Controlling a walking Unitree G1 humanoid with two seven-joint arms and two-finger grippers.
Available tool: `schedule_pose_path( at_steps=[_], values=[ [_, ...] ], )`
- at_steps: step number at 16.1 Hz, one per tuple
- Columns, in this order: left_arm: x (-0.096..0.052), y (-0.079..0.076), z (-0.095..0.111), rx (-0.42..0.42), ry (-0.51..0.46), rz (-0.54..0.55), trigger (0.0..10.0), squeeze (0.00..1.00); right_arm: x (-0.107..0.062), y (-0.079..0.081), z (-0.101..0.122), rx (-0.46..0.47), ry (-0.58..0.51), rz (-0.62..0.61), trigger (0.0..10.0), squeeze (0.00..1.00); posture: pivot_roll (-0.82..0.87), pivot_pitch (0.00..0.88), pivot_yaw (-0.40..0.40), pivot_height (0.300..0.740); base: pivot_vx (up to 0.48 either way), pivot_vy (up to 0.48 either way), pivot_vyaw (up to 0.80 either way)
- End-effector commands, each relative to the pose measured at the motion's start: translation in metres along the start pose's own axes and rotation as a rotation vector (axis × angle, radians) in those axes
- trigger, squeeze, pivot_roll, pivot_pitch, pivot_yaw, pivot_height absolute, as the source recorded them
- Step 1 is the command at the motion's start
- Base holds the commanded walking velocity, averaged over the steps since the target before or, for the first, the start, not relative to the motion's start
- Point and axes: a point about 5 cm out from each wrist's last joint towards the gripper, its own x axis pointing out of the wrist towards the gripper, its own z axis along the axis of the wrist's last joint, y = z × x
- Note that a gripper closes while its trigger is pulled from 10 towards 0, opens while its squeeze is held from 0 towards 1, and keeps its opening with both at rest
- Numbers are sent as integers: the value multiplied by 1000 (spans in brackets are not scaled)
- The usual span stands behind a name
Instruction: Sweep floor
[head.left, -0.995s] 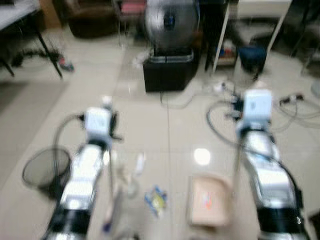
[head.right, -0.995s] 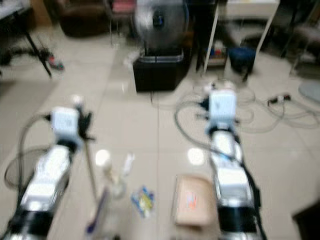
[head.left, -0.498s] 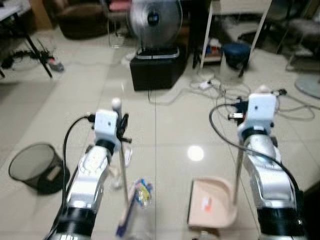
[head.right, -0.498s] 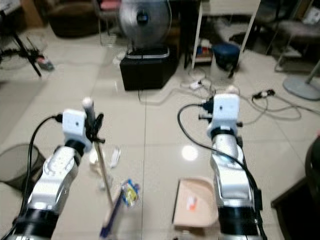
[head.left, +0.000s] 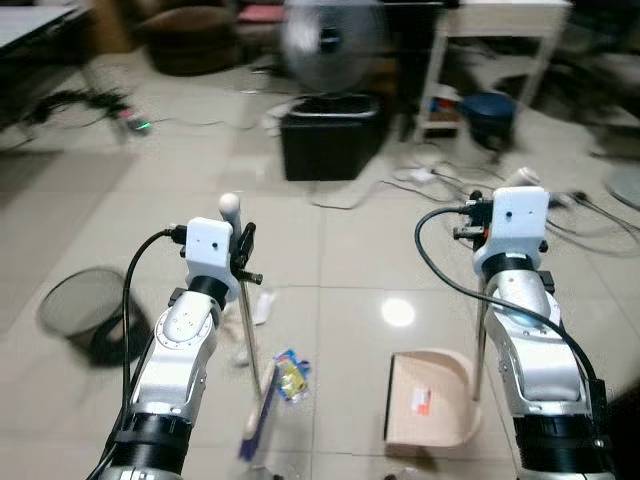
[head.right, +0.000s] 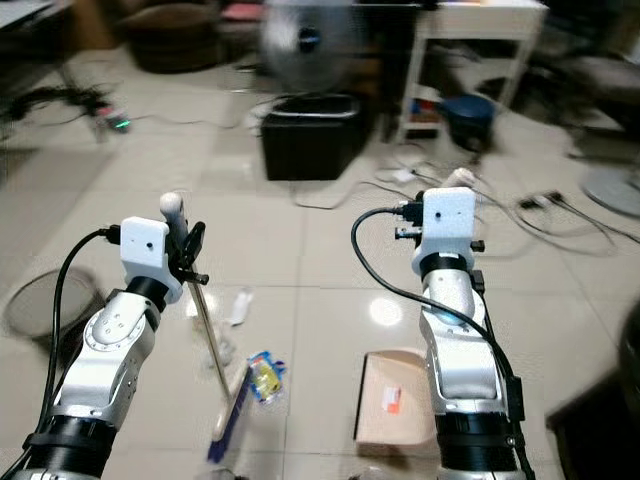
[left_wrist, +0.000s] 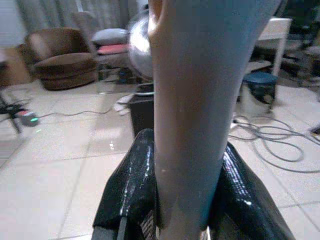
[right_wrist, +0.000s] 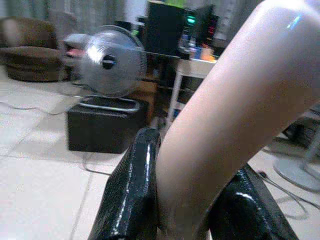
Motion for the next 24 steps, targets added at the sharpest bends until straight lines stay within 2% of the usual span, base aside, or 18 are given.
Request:
schedule_pose_path(
  at_steps=[1, 4, 10, 11, 16, 24],
  values=[
    [2, 4, 12, 22, -58, 10, 10000, 0, 2, 2, 10, 6, -59, 11, 10000, 0, -108, 41, 46, 740, 394, 0, 800],
    [2, 3, 12, 24, -56, 4, 10000, 0, 2, 2, 11, 2, -68, 4, 10000, 0, -108, 31, 46, 740, 395, 0, 800],
    [1, 2, 10, 19, -51, -1, 10000, 0, 2, -1, 9, 8, -77, -13, 10000, 0, -109, 18, 45, 740, 389, 0, 0],
    [1, 2, 9, -15, -61, 1, 10000, 0, 2, 0, 10, 3, -79, -11, 10000, 0, -109, 18, 45, 740, 330, 0, 0],
    [0, 5, 7, -2, -54, 25, 10000, 0, 3, -3, 8, -21, -92, -10, 10000, 0, -108, 19, 44, 740, 0, 0, 0],
    [-1, 18, 8, 4, -65, 146, 10000, 0, 5, -12, 6, -32, -111, -10, 10000, 0, -98, 62, 42, 740, 0, 0, 0]
  ],
)
